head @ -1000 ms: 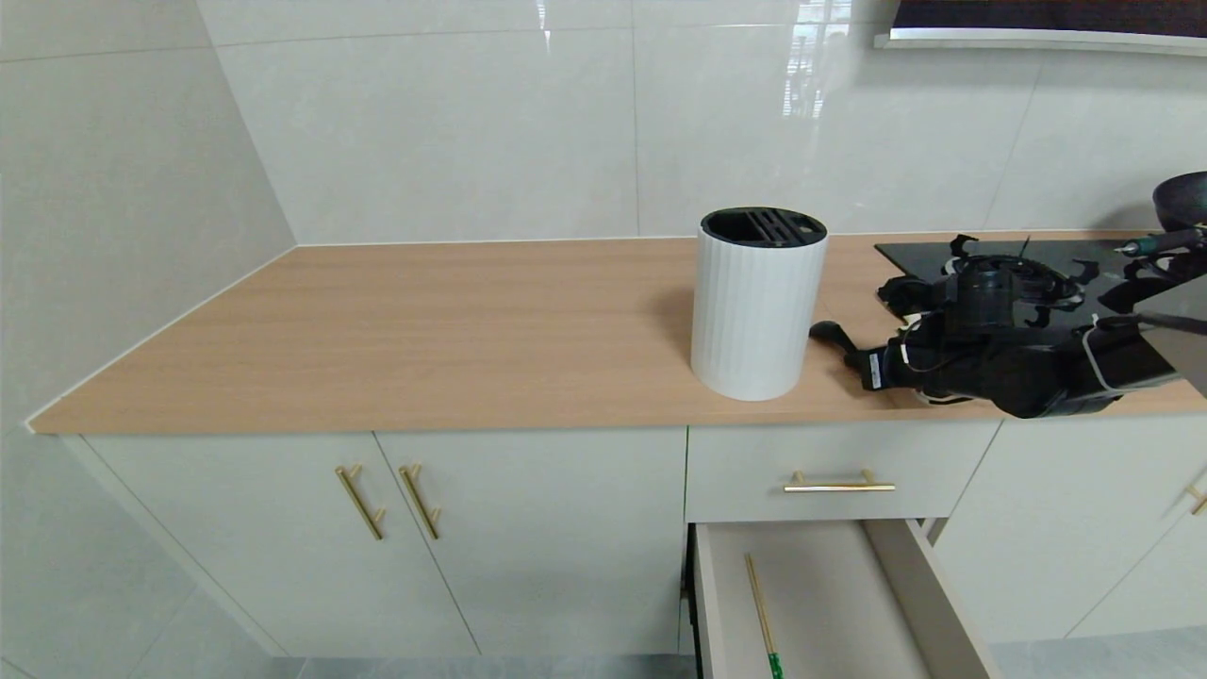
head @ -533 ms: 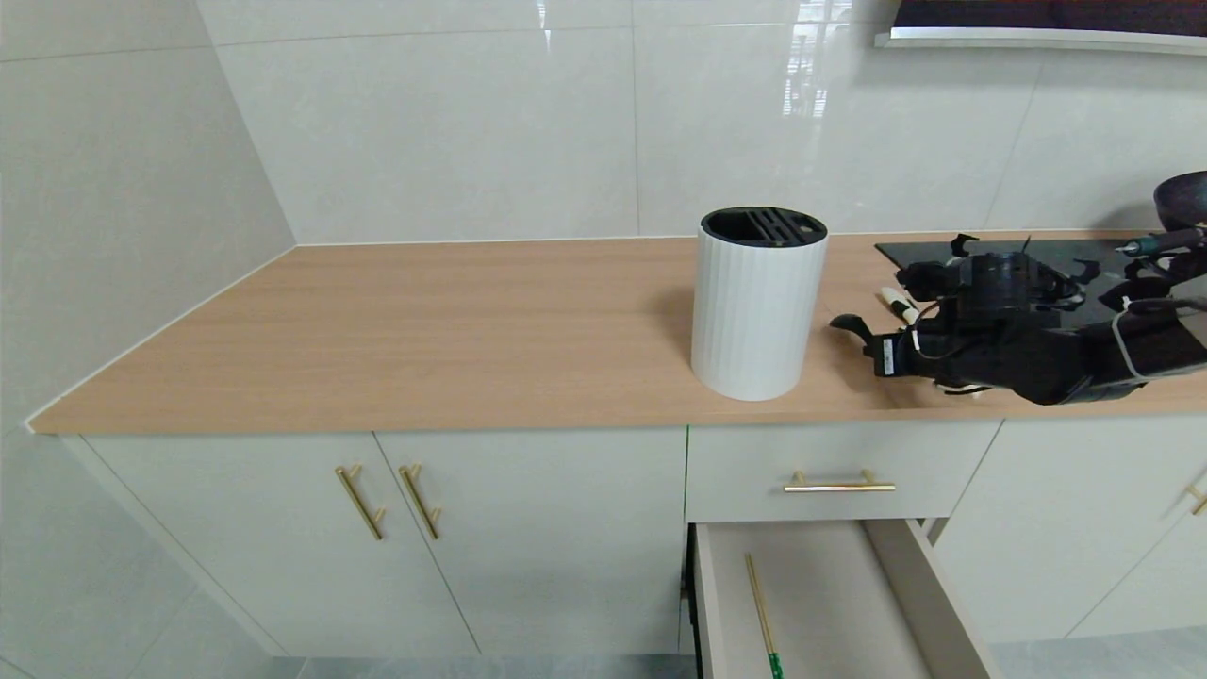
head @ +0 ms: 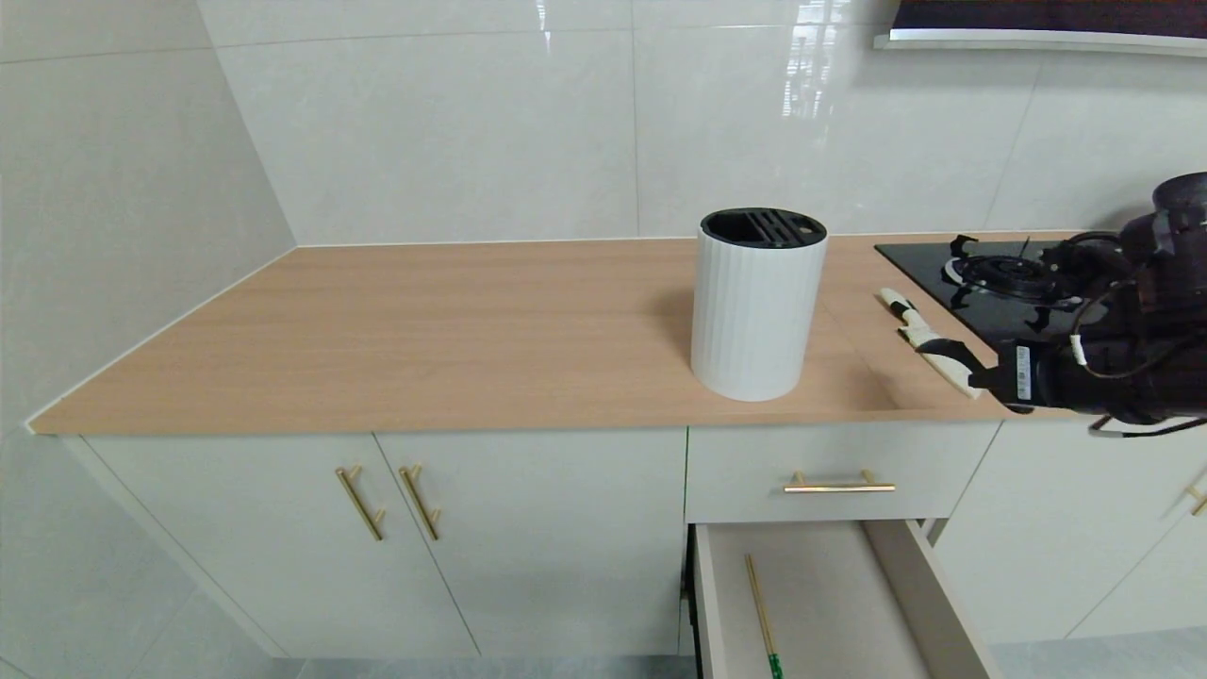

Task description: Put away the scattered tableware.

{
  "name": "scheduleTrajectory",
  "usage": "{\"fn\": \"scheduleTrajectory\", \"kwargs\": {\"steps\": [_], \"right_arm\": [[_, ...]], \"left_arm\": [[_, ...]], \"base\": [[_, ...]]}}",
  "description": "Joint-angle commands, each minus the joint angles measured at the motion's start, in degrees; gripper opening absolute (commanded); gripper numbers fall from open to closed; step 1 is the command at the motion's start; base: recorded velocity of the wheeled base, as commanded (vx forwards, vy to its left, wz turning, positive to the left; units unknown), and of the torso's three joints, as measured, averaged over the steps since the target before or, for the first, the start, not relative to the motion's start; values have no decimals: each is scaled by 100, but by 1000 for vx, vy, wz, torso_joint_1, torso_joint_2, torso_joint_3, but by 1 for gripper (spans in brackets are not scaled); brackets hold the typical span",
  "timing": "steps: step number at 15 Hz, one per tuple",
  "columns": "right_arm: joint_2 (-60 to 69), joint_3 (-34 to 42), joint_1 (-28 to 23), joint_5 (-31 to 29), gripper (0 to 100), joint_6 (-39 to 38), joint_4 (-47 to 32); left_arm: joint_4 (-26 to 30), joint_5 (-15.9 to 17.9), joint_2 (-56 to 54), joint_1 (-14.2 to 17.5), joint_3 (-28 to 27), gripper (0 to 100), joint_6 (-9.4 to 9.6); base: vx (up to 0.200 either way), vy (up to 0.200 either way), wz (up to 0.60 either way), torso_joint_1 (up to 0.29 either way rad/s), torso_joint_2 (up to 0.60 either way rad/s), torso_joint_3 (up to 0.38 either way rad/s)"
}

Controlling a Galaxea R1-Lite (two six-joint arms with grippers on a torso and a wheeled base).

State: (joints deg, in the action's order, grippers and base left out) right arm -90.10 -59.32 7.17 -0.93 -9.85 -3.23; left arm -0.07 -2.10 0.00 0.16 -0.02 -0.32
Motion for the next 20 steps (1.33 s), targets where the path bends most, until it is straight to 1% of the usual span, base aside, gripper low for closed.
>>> {"fn": "scheduleTrajectory", "kwargs": {"steps": [1,4,7,9,11,18,20], "right_arm": [[968,808,408,-39,0,-369,-160],[792,1221,505,-189,0,-465,-90],[274,1362,531,-197,0,-465,218],[63,1476,645,-206,0,-465,420],[-69,1617,733,-303,0,-456,710],[-113,1687,830,-373,0,-448,736],[-218,1722,953,-373,0,-456,736]], "left_arm": [[-1,-1,9,2,2,100,-3],[-1,-1,9,2,2,100,-3],[-1,-1,9,2,2,100,-3],[-1,-1,9,2,2,100,-3],[-1,-1,9,2,2,100,-3],[-1,-1,0,2,2,100,-3],[-1,-1,9,2,2,100,-3]], "base": [[0,0,0,0,0,0],[0,0,0,0,0,0],[0,0,0,0,0,0],[0,0,0,-23,50,35],[0,0,0,-149,334,193],[0,0,0,-206,474,262],[0,0,0,-203,476,276]]}}
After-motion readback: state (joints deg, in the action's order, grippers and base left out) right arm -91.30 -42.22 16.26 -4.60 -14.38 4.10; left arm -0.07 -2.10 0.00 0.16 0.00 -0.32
